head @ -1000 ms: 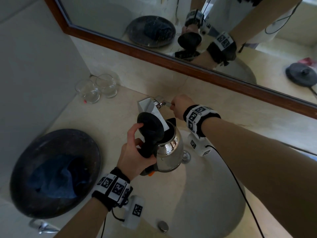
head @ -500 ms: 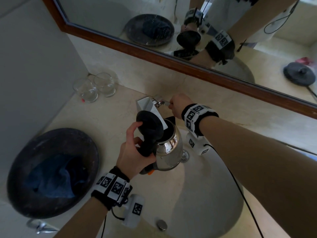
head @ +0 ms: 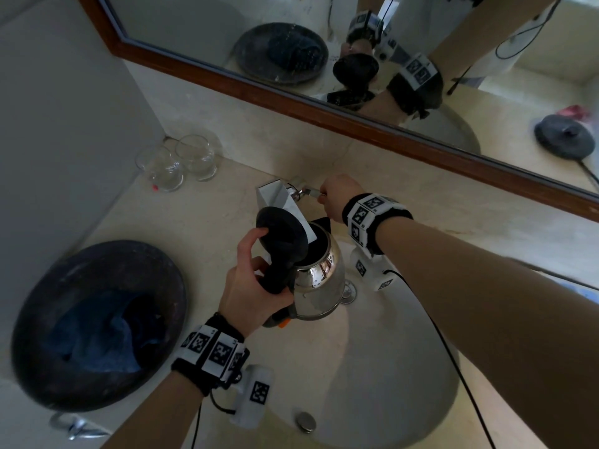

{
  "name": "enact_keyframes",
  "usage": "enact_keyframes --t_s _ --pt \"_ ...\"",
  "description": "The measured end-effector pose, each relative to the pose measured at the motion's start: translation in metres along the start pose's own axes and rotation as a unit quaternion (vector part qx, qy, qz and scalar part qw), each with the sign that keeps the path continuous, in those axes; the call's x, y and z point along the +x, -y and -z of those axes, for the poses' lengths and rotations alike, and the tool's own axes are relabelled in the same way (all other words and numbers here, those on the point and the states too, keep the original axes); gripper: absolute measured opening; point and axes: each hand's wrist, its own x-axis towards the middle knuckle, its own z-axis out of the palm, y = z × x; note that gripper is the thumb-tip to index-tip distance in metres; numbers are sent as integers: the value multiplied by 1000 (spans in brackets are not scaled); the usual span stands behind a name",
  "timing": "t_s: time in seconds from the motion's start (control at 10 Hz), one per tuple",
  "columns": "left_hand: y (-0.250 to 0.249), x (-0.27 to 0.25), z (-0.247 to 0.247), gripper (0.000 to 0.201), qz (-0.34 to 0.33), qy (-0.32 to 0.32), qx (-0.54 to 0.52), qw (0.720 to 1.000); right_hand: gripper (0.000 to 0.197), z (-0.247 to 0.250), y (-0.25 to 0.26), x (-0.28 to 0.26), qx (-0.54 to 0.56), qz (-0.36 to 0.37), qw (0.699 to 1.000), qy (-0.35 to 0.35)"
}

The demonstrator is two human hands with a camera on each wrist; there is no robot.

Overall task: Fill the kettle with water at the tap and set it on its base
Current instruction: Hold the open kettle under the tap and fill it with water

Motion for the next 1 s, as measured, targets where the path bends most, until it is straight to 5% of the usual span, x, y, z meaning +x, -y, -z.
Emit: enact_keyframes --t_s 1.0 --pt "2 -1 -1 104 0 -7 -8 1000 25 -3 -2 2 8 1 1000 -3"
